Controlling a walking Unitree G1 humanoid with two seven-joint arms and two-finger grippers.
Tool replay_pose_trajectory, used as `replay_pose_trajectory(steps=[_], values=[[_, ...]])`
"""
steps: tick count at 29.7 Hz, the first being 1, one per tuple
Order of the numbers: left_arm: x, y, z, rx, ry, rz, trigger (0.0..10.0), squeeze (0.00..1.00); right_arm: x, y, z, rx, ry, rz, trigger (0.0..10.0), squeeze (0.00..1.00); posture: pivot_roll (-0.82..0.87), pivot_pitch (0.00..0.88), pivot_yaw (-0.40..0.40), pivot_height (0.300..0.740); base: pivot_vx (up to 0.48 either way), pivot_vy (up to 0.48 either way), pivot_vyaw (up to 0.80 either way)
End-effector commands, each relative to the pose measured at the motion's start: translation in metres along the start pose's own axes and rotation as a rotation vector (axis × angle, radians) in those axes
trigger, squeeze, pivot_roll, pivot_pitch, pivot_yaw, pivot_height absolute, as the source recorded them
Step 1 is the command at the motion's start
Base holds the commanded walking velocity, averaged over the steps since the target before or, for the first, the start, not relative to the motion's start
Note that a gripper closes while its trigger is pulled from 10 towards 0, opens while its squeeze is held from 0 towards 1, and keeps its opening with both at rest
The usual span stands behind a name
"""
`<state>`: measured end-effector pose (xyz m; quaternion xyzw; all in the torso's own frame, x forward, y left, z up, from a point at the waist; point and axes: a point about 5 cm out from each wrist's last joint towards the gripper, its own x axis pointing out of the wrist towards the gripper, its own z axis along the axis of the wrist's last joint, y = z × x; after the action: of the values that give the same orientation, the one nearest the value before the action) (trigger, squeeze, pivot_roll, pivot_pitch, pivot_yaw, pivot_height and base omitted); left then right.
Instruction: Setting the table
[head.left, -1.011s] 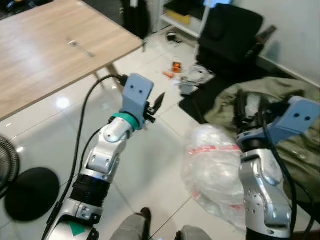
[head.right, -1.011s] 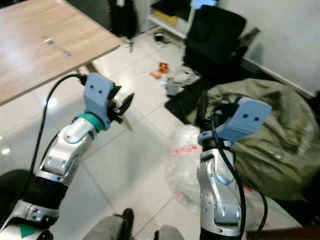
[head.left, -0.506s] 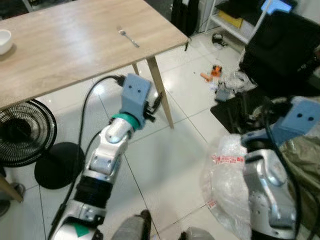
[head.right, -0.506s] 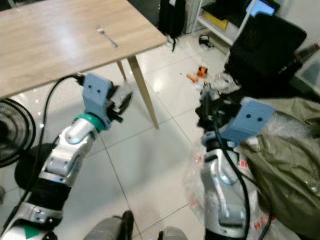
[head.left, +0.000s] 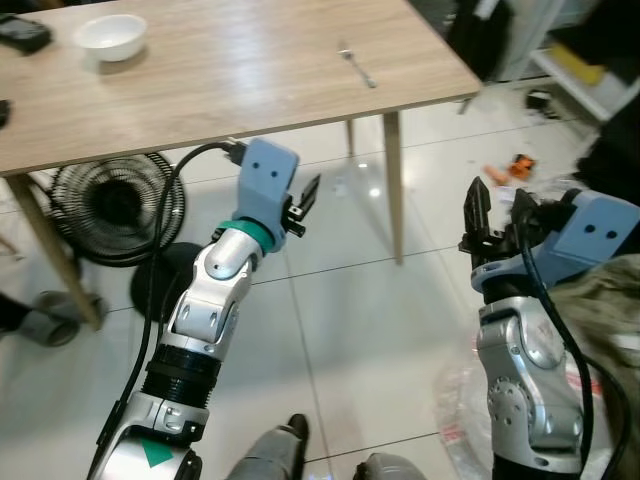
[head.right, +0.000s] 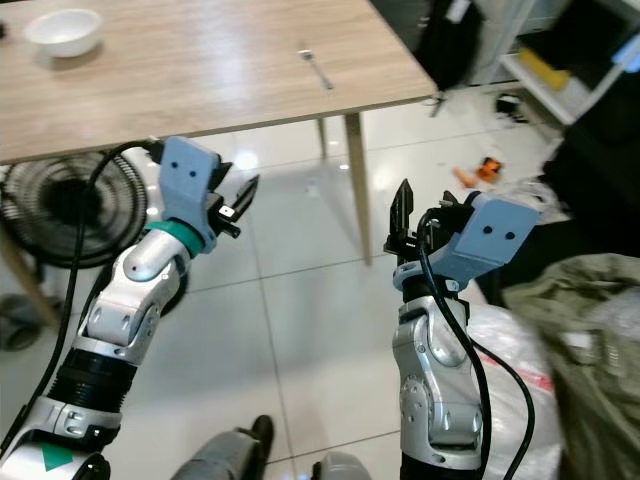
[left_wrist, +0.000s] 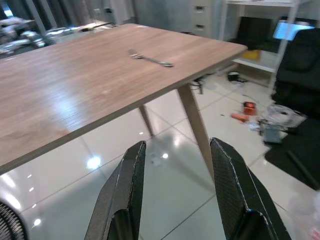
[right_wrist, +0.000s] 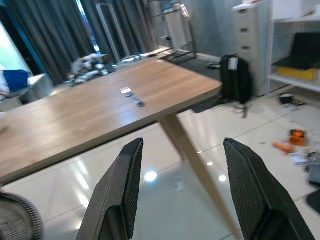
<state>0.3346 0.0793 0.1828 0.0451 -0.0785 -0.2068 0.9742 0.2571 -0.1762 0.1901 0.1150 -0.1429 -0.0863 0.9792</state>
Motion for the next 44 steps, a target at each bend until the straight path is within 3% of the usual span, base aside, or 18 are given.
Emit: replay_pose_trajectory(steps=[1,8,21,30,33,35,36,38,39,44], values=[[-0.001,0.002,-0.006,0.019,0.025,0.011,10.0,0.0,-0.001,0.003,-0.002,0.006,0.007,0.013,10.0,0.0,0.0,0.0,0.083,0.74,0.356,0.0,0.51],[0.001,0.005,-0.006,0.018,0.027,0.032,10.0,0.0,0.001,0.002,0.005,0.043,-0.042,-0.013,10.0,0.0,0.0,0.0,0.084,0.74,0.411,0.0,0.15],[0.002,0.005,-0.005,0.014,0.023,0.034,10.0,0.0,0.001,-0.004,0.011,0.019,-0.083,-0.07,10.0,0.0,0.0,0.0,0.083,0.74,0.432,0.0,0.0],[0.003,0.004,-0.005,0.012,0.023,0.03,10.0,0.0,0.002,-0.018,0.016,-0.012,-0.123,-0.161,10.0,0.0,0.0,0.0,0.086,0.74,0.435,0.0,0.0],[0.004,0.004,-0.003,0.017,0.016,0.016,10.0,0.0,0.003,-0.02,0.017,-0.084,-0.116,-0.118,10.0,0.0,0.0,0.0,0.087,0.74,0.431,0.0,0.0],[0.005,0.008,0.001,0.029,0.003,-0.001,10.0,0.0,0.003,-0.018,0.016,-0.236,-0.096,-0.01,10.0,0.0,0.0,0.0,0.089,0.74,0.433,0.0,0.0],[0.005,0.008,0.001,0.029,0.003,-0.001,10.0,0.0,0.003,-0.018,0.016,-0.236,-0.096,-0.01,10.0,0.0,0.0,0.0,0.089,0.74,0.431,0.0,0.0],[0.004,0.02,0.006,0.082,-0.014,-0.023,10.0,0.0,0.005,-0.022,0.01,-0.39,-0.044,0.109,10.0,0.0,0.01,0.0,0.079,0.74,0.431,0.0,0.0],[0.003,0.024,0.007,0.102,-0.017,-0.03,10.0,0.0,0.006,-0.025,0.008,-0.425,-0.026,0.137,10.0,0.0,0.01,0.0,0.079,0.74,0.431,0.0,0.0],[-0.001,0.039,0.01,0.161,-0.026,-0.036,10.0,0.0,0.019,-0.035,0.004,-0.49,0.036,0.265,10.0,0.0,0.04,0.0,0.043,0.74,0.433,0.0,0.0]])
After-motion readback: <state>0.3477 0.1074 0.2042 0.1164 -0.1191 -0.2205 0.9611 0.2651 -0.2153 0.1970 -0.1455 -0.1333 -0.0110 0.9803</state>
